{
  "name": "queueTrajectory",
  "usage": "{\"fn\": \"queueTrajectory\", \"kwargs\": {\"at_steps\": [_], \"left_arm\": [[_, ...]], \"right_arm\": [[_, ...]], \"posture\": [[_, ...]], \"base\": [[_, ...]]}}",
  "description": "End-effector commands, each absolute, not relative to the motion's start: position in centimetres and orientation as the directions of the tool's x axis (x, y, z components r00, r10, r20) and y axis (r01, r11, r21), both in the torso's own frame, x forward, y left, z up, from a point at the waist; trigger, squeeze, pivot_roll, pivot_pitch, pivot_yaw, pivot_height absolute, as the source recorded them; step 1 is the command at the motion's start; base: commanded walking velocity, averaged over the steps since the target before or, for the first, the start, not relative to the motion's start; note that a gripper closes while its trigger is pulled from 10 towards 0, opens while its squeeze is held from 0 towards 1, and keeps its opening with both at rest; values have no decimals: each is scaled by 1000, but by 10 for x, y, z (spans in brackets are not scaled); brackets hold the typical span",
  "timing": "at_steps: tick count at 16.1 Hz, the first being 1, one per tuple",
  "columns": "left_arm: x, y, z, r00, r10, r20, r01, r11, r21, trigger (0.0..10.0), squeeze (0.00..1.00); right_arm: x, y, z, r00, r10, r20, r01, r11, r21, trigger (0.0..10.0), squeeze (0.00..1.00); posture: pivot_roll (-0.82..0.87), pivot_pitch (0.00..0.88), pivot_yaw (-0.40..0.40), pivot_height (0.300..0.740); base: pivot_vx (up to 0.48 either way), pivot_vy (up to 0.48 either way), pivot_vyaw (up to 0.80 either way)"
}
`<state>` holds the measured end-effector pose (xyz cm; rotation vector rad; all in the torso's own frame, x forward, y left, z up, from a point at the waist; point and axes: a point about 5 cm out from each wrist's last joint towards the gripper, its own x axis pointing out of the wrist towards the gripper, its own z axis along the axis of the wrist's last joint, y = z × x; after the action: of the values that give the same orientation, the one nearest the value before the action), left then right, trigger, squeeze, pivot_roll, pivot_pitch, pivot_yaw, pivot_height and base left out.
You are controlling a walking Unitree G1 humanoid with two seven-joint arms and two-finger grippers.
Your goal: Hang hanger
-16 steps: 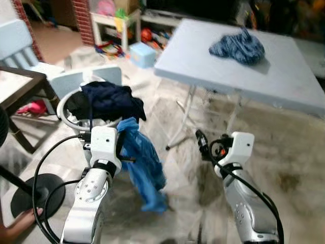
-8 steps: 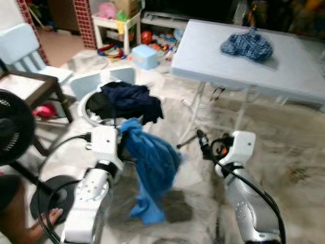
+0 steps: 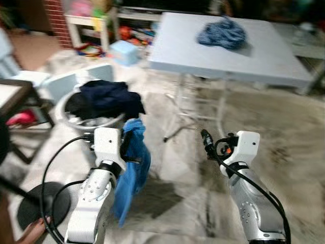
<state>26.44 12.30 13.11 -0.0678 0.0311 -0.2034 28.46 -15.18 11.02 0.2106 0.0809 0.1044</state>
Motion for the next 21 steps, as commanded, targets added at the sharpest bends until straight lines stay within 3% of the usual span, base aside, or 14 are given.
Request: {"fn": "queueTrajectory", "kwargs": {"at_steps": [1, 17, 21], "left_arm": [[265, 121, 135, 976, -217, 4, 217, 973, -77, 10000, 0], [265, 120, 133, 974, -227, -12, 225, 971, -74, 10000, 0], [265, 119, 129, 972, -232, -40, 228, 971, -71, 10000, 0]], "right_arm": [[285, -153, 112, 992, 108, -66, -92, 974, 208, 10000, 0], [285, -149, 112, 992, 105, -63, -90, 974, 209, 10000, 0], [286, -149, 112, 993, 98, -61, -84, 974, 210, 10000, 0]], "posture": [[37, 62, -61, 740], [41, 67, -56, 740], [47, 65, -55, 740]], "base": [[262, 0, -800], [295, 301, -800], [0, 0, -400]]}}
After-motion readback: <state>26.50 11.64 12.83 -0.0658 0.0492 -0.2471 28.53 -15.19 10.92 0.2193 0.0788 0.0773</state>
